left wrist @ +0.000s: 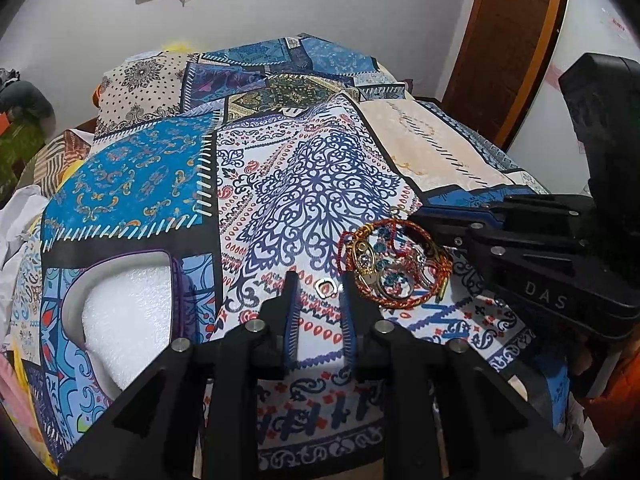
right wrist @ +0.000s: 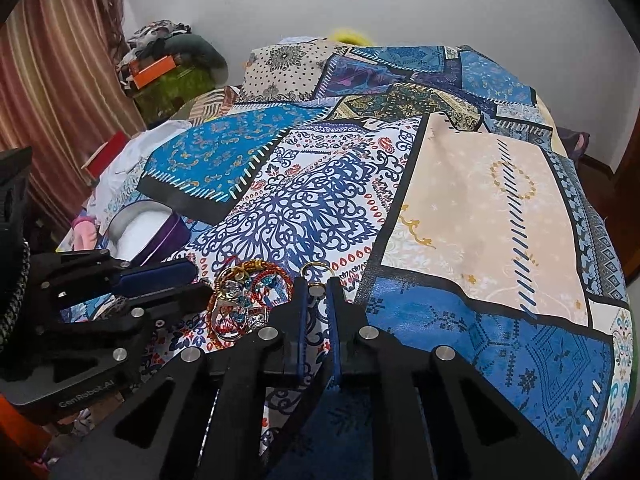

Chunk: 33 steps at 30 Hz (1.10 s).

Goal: Organize jewelry
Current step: 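Grasp a gold ring from the jewelry pile with the right tool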

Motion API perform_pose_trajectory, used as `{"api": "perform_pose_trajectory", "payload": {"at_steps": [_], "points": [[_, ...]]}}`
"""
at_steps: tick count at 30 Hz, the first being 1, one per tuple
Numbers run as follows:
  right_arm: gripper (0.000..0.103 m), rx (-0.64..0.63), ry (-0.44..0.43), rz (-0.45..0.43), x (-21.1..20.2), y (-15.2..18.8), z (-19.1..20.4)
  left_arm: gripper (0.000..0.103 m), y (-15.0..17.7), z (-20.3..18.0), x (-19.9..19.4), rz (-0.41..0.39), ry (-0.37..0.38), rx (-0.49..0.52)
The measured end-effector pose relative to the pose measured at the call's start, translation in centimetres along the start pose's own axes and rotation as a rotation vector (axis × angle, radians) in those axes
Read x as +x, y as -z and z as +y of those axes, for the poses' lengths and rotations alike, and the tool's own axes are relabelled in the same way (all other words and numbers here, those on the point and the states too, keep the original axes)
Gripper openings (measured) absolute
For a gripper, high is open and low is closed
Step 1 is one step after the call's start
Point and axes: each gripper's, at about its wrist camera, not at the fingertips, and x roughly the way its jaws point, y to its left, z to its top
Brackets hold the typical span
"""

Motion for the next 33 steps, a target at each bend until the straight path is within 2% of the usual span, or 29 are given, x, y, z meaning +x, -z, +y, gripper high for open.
{"api": "perform_pose_trajectory", "payload": {"at_steps": [1,13,15,20,33], "points": [[0.005,0.001,-0.001,-0.002,0.0,0.0,0.1,0.009,0.0,0.0,0.1,-0.002,-0.001,0.002],[0.004,-0.002,0.012,-0.034,-1.2,0.3,0.4,0.009,0.1,0.5,-1.8,-0.033,0.001,-0.034],[0.004,-0.01,0.047,-0.029,-1.3,0.3,0.6,0.009,0.1,0.7,-2.2,-0.045,0.0,-0.04],[0.02,0.002,0.058,0.008,-0.8,-0.2,0.2,0.009,-0.3,1.4,-3.4,-0.082,-0.003,-0.053],[0.021,-0.071,0.087,0.083,1.6,-1.6,1.0,0.009,-0.5,3.3,-4.6,-0.137,-0.003,-0.071]]}}
